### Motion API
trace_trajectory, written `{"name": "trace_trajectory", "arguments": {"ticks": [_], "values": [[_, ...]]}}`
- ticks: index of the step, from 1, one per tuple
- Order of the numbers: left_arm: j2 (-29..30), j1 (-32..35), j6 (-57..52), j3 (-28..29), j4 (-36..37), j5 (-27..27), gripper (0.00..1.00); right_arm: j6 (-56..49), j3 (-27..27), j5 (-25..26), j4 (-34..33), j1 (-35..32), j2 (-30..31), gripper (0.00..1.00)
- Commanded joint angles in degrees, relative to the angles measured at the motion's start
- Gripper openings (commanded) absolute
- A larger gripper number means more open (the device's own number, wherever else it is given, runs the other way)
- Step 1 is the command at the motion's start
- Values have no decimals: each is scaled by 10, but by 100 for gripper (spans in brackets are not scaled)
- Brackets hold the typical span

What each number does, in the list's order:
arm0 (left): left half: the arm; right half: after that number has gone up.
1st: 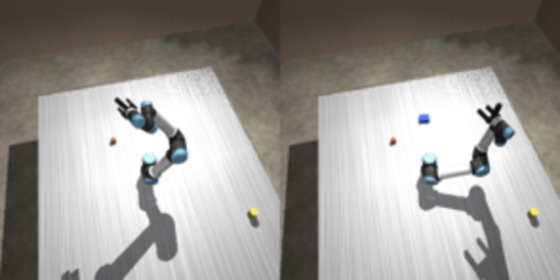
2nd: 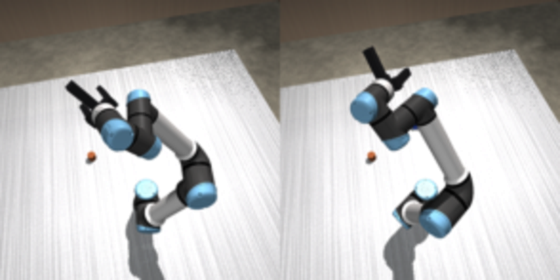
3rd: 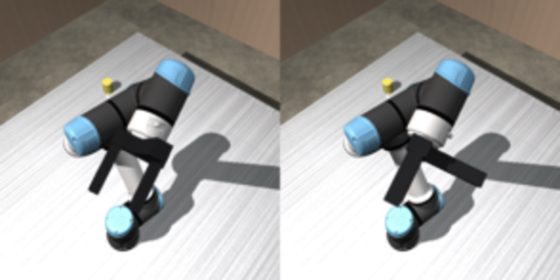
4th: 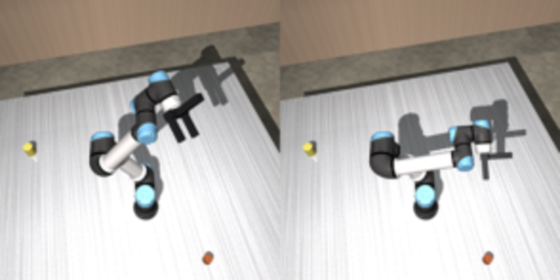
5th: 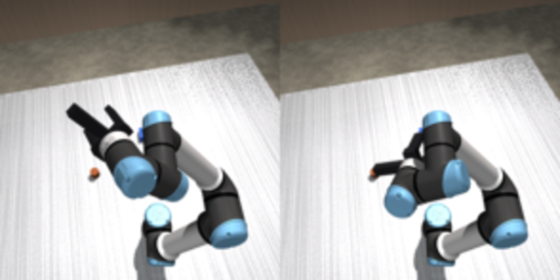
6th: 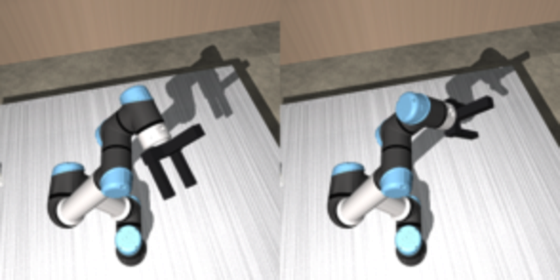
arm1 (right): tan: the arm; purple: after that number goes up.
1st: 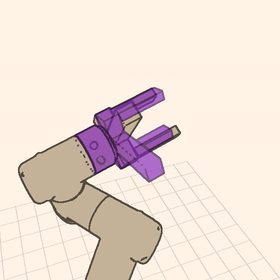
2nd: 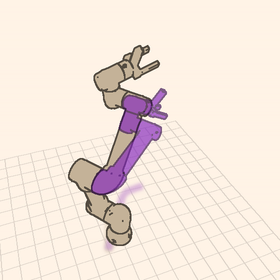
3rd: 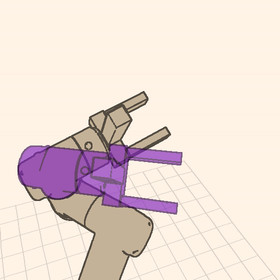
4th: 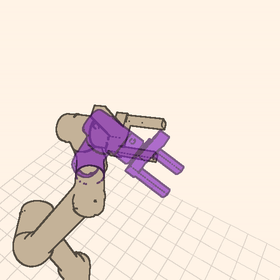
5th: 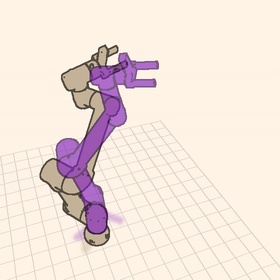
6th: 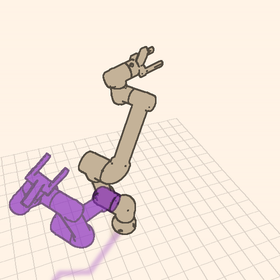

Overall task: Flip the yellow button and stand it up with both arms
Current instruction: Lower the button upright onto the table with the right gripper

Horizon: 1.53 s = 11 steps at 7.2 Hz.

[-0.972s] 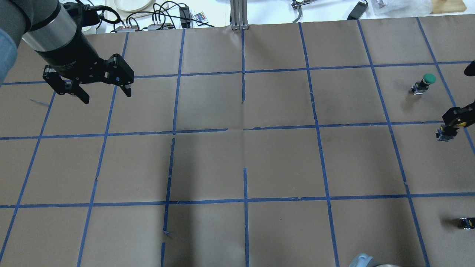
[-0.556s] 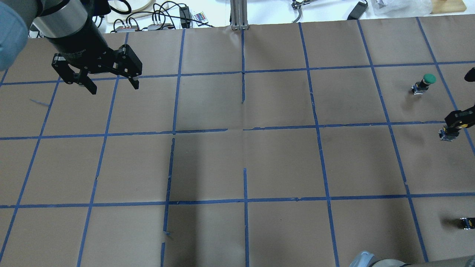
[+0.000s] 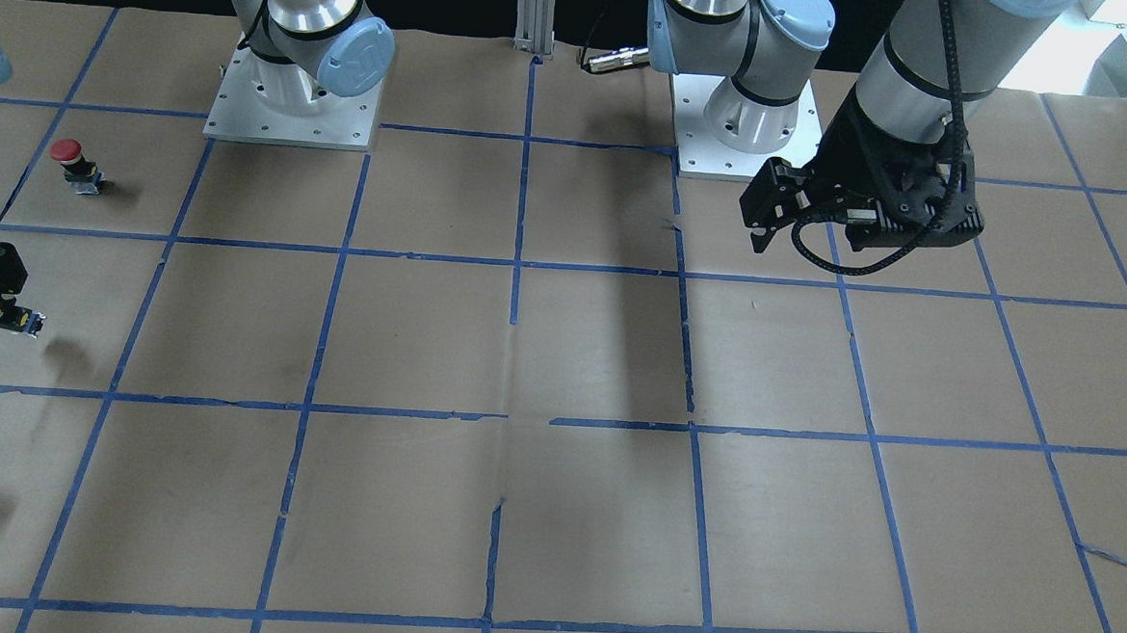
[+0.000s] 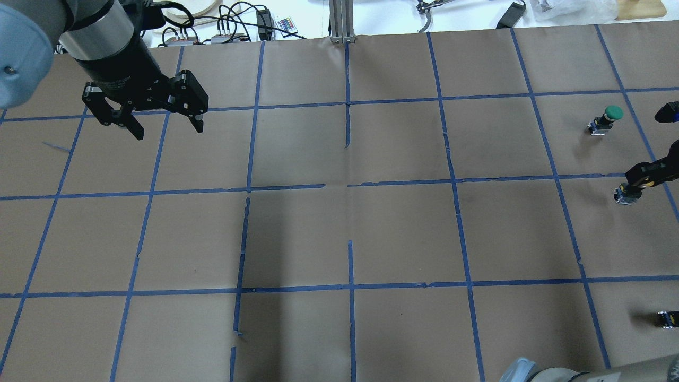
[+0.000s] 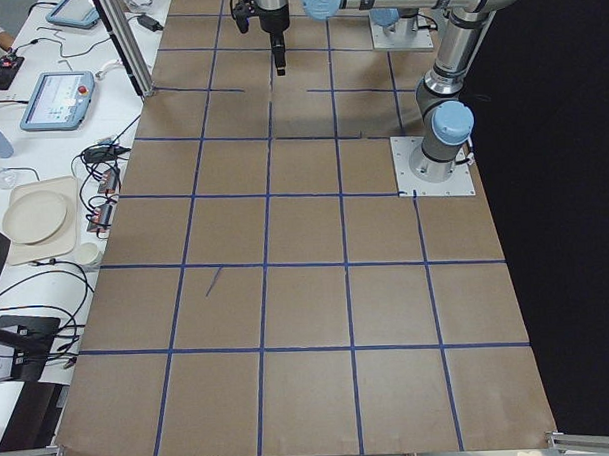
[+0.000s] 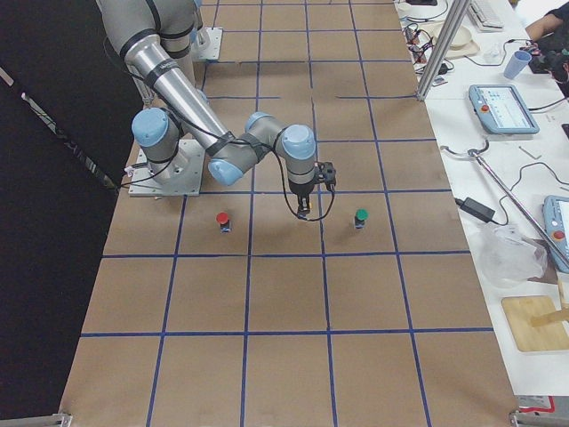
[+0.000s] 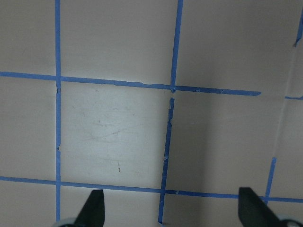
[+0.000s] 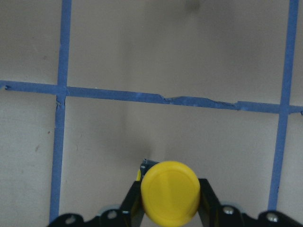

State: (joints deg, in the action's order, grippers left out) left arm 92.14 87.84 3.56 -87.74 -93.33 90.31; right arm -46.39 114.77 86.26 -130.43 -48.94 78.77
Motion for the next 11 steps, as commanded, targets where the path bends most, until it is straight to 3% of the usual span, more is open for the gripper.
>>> {"name": "trace_trajectory", "arguments": {"ticks": [1, 5, 7, 10, 11], "values": [[1, 0, 2, 0, 3, -2, 100, -12, -2, -3, -5, 9, -19, 8], [-4, 0, -5, -2, 3, 0, 100, -12, -2, -1, -5, 11, -20, 19], [-4, 0, -6, -2, 4, 0, 100, -12, -2, 0, -5, 11, -21, 33], [-3, 0, -7, -1, 5, 0, 100, -12, -1, 1, -5, 11, -23, 41], [-2, 0, -7, -2, 5, 0, 100, -12, -2, 2, -4, 11, -24, 62]]}}
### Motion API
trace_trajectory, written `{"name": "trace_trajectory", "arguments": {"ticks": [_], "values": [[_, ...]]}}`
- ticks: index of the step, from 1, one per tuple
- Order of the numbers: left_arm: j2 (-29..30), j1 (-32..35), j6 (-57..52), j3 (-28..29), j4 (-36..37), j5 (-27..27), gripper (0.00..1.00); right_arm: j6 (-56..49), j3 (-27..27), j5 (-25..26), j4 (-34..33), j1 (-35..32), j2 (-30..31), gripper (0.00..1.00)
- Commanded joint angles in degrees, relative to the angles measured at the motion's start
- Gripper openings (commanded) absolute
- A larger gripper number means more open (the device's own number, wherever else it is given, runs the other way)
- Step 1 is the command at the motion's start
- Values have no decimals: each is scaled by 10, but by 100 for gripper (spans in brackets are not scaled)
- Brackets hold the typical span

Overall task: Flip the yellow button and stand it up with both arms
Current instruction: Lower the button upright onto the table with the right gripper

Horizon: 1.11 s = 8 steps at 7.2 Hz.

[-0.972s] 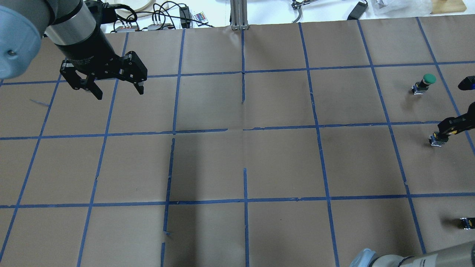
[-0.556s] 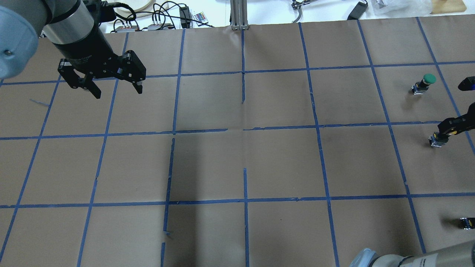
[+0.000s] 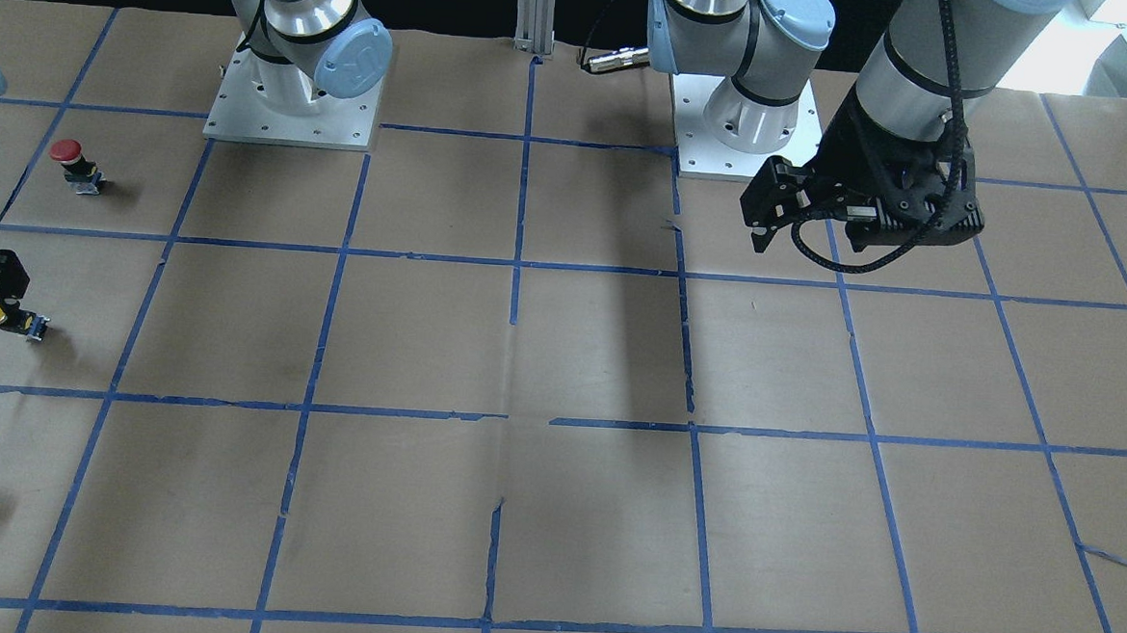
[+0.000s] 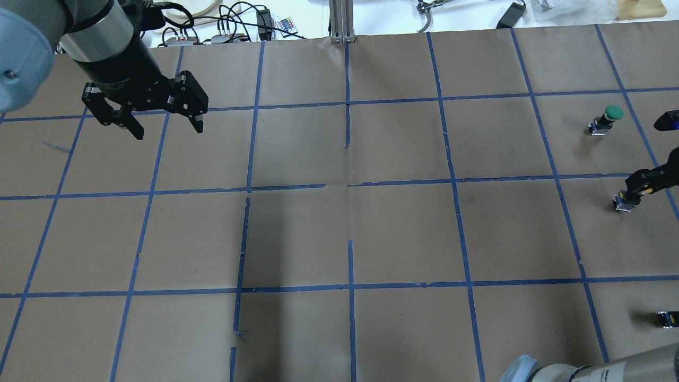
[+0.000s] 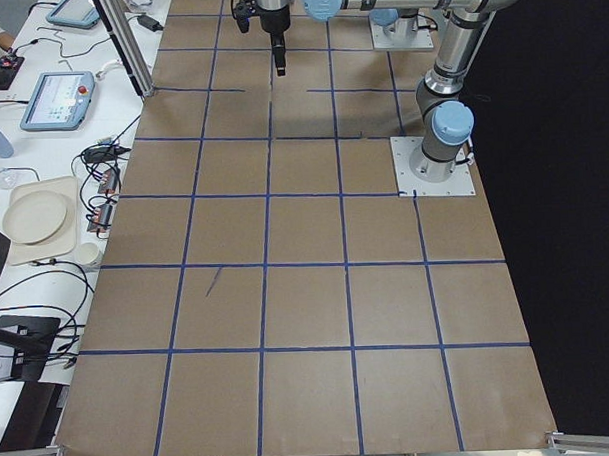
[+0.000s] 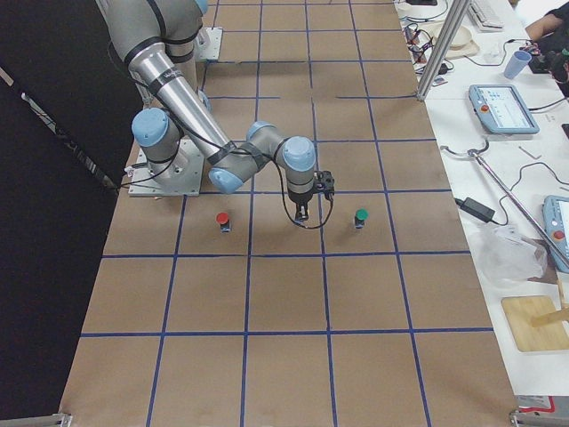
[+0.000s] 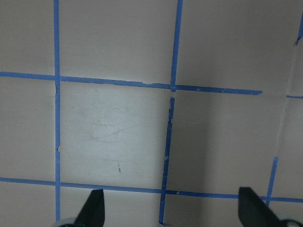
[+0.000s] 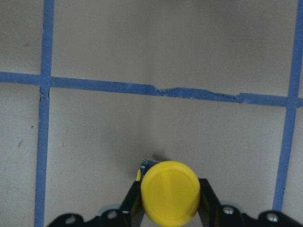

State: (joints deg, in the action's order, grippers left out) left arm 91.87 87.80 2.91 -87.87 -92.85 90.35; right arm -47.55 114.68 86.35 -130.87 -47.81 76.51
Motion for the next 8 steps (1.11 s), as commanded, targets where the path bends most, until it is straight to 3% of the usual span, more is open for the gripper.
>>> {"name": "trace_trajectory", "arguments": {"ticks": [1, 5, 6, 8], "values": [[1, 0, 0, -1, 0, 0, 100, 1, -1, 2, 0, 0, 0, 67], [1, 0, 0, 1, -1, 0, 100, 3, -5, 6, 14, 0, 14, 90], [1, -2, 0, 1, -1, 0, 100, 15, -20, 5, 69, 0, 29, 99], [1, -4, 0, 3, -1, -1, 100, 115, -88, 5, 251, -9, 89, 99]]}}
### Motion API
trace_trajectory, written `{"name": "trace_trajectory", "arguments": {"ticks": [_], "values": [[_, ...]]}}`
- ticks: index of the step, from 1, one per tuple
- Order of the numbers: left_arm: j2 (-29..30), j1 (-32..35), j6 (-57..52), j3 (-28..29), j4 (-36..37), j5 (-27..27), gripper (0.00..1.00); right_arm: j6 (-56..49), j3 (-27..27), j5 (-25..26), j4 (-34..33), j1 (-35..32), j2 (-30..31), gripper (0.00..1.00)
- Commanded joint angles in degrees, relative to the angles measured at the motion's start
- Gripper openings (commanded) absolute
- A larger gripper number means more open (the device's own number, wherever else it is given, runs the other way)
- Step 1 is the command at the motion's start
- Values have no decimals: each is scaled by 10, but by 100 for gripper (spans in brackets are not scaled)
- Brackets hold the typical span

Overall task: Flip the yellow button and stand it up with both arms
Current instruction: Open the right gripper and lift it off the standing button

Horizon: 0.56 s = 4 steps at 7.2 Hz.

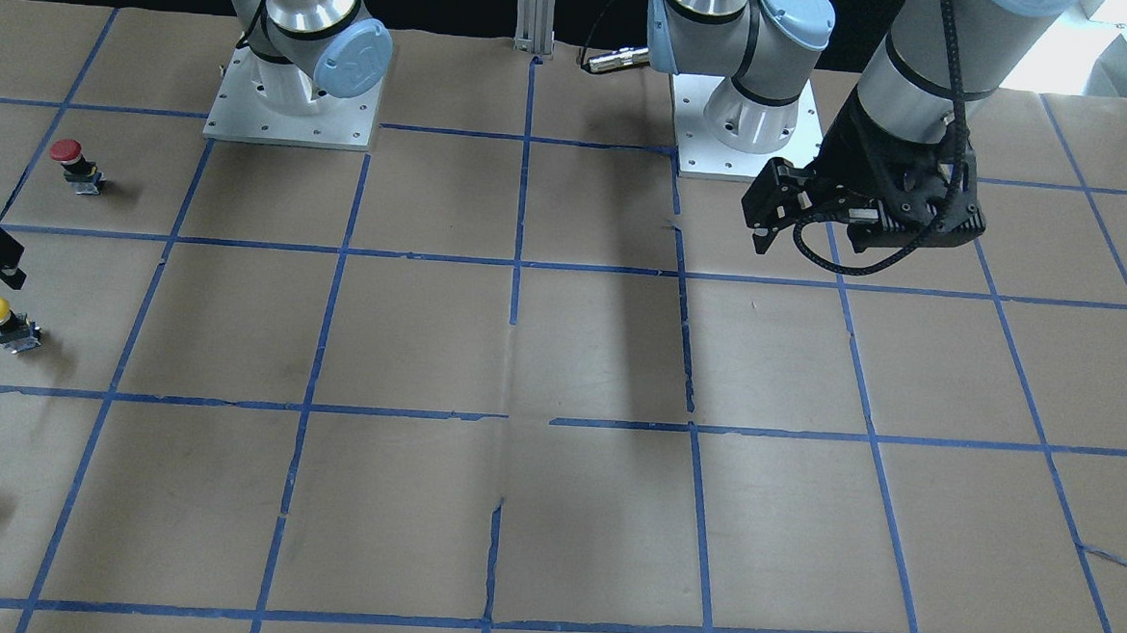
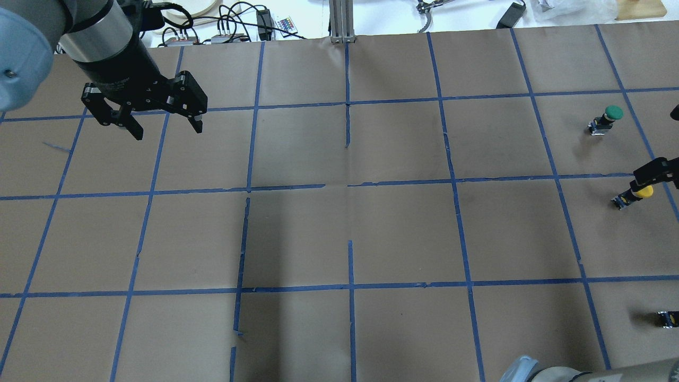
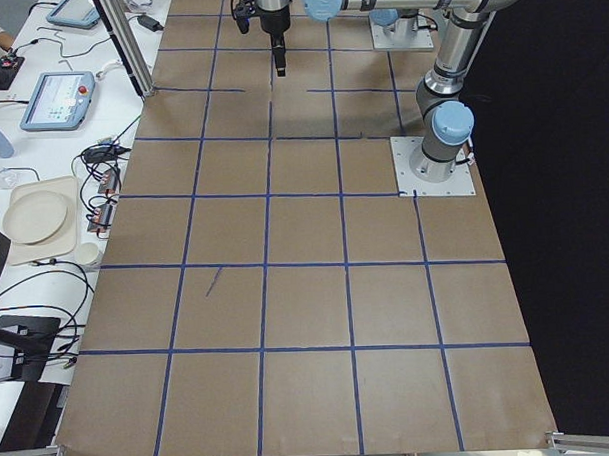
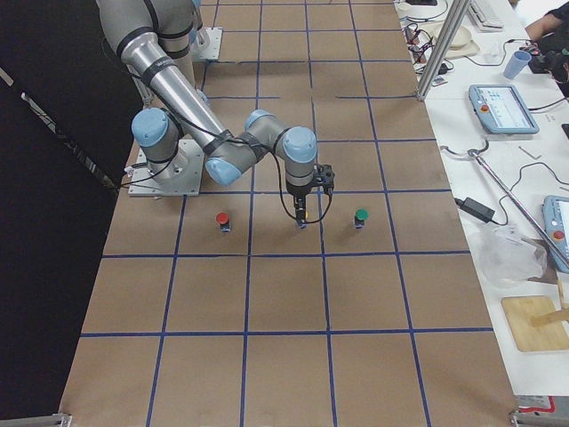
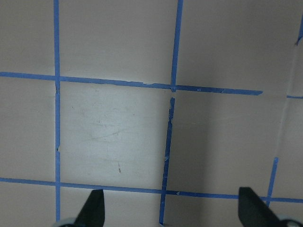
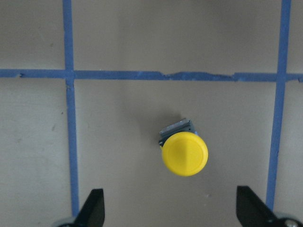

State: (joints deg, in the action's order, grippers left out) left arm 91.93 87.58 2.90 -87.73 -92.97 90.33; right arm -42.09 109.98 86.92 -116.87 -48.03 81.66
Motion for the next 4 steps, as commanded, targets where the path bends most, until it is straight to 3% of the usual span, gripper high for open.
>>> {"name": "trace_trajectory", "arguments": {"ticks": [1, 4], "values": [[-1, -2, 0, -1, -1, 1, 100, 119, -49, -5, 162, -28, 69, 100], [-2, -4, -28, 6, 4, 1, 100, 232, -56, 0, 233, -193, 175, 100]]}}
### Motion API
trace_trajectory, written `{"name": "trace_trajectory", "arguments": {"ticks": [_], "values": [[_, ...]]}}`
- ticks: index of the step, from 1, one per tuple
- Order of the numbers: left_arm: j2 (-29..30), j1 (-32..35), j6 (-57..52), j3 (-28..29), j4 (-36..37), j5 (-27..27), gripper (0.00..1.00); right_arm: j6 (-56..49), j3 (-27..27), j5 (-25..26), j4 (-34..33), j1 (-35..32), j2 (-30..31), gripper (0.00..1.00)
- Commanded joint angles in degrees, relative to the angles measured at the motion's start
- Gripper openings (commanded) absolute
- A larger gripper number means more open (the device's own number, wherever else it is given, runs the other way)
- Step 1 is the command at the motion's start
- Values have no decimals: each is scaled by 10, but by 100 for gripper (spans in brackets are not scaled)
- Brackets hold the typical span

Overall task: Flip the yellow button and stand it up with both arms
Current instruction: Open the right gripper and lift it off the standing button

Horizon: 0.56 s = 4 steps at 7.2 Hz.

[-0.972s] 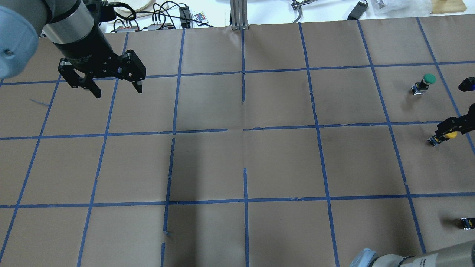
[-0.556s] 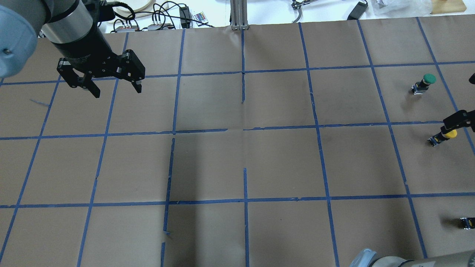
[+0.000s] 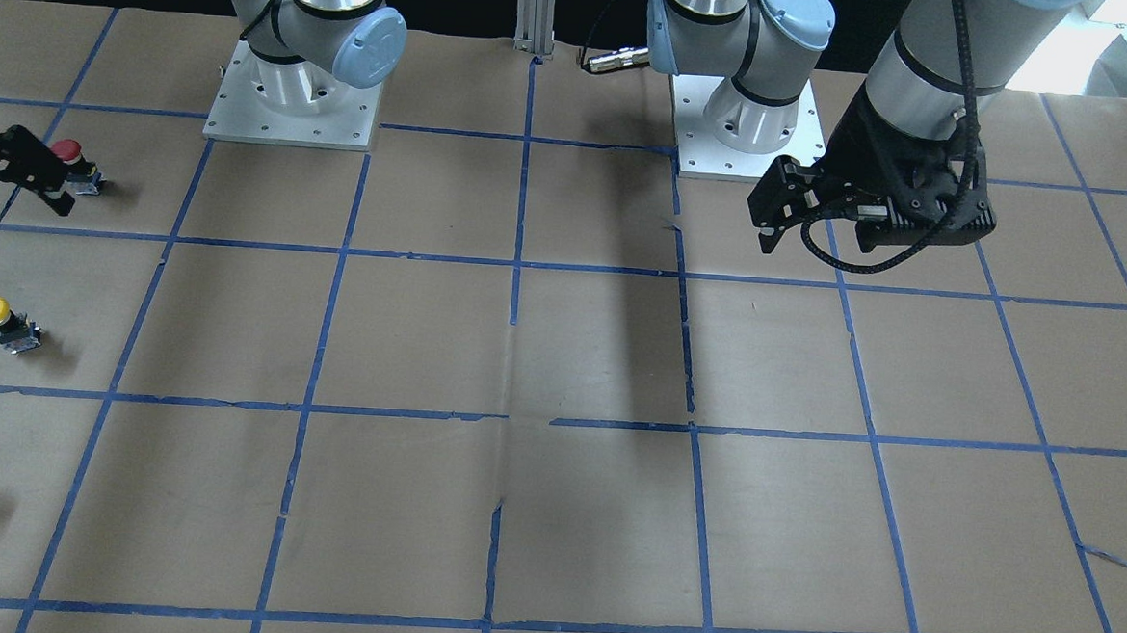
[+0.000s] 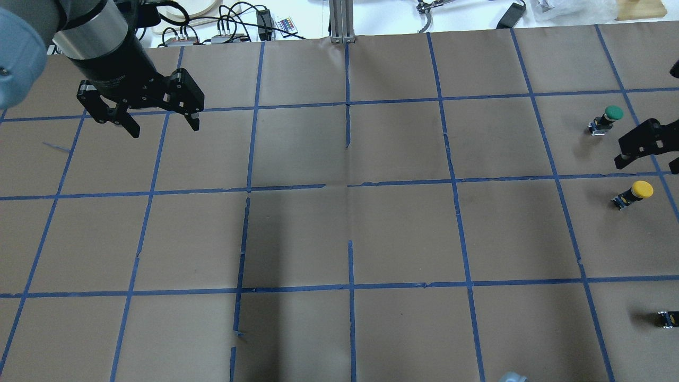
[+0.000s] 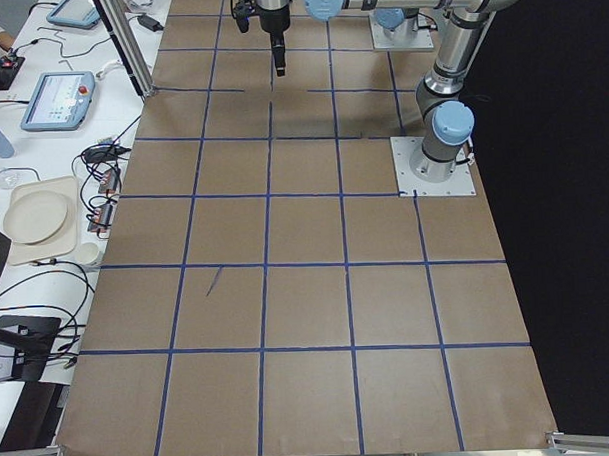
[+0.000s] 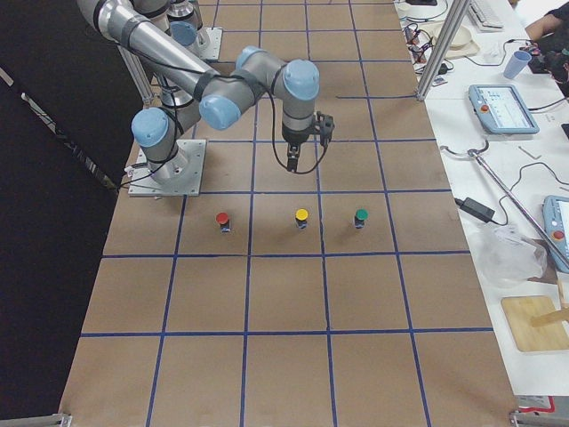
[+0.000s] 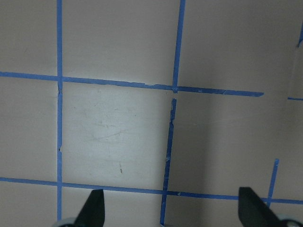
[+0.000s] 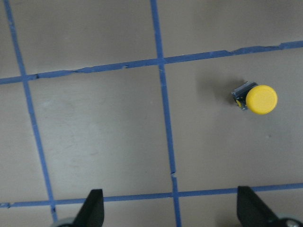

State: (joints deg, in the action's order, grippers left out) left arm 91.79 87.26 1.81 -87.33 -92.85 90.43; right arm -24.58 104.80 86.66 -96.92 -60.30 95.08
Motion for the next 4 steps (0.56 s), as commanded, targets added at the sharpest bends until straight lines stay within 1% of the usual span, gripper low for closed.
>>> {"name": "trace_trajectory", "arguments": {"ticks": [1, 2, 4], "values": [[-1, -2, -17, 1, 23, 1, 100, 136, -5, 1, 37, -117, 58, 100], [-1, -2, -17, -2, 23, 2, 100, 172, -7, 5, 34, -167, 73, 100], [11, -2, -17, 5, 25, 4, 100, 230, -40, 49, 42, -245, 73, 100]]}}
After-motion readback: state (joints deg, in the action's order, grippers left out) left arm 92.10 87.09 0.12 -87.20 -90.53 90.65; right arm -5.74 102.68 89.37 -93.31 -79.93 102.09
